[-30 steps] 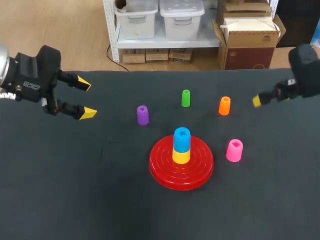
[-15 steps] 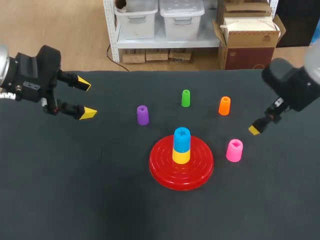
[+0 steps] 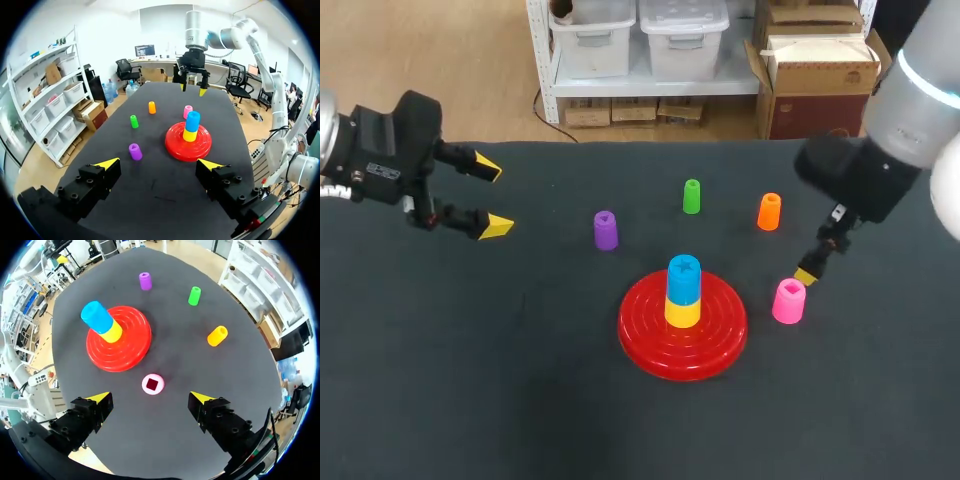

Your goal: Pick up and stack the cylinders on the red base in this order: pink,purple,orange,green

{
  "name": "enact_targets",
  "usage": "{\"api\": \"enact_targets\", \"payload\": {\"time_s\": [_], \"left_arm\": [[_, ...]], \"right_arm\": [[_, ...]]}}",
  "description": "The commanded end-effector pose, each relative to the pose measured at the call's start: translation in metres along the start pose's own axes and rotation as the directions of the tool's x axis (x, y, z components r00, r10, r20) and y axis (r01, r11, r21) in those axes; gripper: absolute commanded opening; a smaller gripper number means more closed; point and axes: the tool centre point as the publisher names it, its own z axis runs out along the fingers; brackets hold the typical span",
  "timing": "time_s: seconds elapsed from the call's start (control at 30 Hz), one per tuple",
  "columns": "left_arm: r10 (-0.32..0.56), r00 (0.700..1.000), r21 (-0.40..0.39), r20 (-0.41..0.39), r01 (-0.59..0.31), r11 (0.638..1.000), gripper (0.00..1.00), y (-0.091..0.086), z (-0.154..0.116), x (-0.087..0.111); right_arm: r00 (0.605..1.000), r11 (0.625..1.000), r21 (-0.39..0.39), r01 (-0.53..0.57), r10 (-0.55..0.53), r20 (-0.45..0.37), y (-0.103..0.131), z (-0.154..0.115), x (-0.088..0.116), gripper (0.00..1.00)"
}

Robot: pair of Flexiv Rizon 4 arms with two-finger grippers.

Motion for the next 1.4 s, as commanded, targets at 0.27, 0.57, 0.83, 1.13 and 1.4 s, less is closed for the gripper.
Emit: {"api": "enact_targets", "payload": {"time_s": [0.27,0.57,0.83,1.13,1.4], "left_arm": [[0.003,1.000,-0.002,0.005,-0.003,1.000,1.00,0.000,0.000,0.002],[0.003,1.000,-0.002,0.005,-0.003,1.000,1.00,0.000,0.000,0.002],[0.003,1.000,-0.002,0.005,-0.003,1.000,1.00,0.000,0.000,0.002],[0.003,1.000,-0.002,0.005,-0.003,1.000,1.00,0.000,0.000,0.002],[0.003,1.000,-0.002,0.005,-0.003,1.000,1.00,0.000,0.000,0.002]], "right_arm": [[1.000,1.000,-0.018,0.001,-0.001,-0.016,-0.003,0.000,-0.004,1.00],[0.999,1.000,-0.014,0.007,-0.007,-0.040,-0.001,0.003,-0.003,1.00],[0.989,0.998,0.040,-0.045,0.050,-0.140,0.002,0.019,0.000,1.00],[0.971,0.993,0.116,-0.038,0.064,-0.229,0.002,0.030,-0.002,1.00],[0.972,0.990,0.127,-0.067,0.093,-0.217,-0.003,0.049,-0.002,1.00]]}}
